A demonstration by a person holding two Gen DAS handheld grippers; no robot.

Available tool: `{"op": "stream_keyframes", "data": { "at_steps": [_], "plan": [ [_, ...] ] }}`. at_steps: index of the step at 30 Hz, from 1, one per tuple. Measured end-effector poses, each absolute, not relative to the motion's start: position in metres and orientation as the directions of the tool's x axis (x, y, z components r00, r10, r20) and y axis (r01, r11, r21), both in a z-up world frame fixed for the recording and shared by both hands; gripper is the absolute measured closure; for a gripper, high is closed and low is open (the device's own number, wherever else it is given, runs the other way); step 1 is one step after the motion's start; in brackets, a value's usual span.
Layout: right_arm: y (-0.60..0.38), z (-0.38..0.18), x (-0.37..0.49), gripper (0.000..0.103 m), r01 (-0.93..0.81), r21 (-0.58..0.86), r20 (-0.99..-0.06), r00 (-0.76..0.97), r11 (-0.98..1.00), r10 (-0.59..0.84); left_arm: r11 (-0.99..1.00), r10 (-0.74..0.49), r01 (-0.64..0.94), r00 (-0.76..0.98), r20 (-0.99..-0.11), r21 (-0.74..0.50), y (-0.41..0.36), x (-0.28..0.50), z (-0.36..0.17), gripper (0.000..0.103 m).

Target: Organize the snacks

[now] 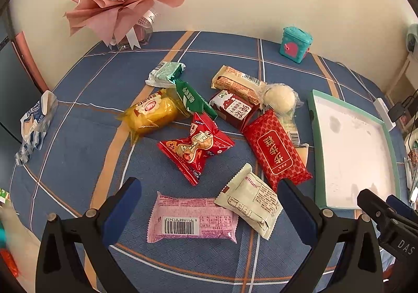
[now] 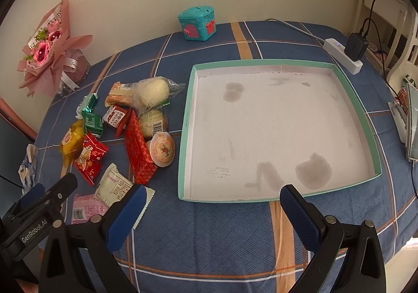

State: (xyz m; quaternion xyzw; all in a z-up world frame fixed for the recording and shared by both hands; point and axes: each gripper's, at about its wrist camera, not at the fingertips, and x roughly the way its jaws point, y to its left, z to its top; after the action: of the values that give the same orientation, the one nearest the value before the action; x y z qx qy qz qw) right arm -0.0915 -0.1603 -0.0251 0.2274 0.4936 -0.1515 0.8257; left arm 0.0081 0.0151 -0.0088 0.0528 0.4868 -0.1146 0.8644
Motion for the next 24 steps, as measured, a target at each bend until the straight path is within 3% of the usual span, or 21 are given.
{"op": "stream_keyframes", "data": {
  "at_steps": [24],
  "plan": [
    [-0.1513,-0.0176,-0.0870,0.000,0.431,0.247,-0.866,0.499,0.868,-0.001,0.967,-0.162,0.253,0.504,-0.848,-0.034,0.0157,0.0081,-0.0080,0.000]
  ]
}}
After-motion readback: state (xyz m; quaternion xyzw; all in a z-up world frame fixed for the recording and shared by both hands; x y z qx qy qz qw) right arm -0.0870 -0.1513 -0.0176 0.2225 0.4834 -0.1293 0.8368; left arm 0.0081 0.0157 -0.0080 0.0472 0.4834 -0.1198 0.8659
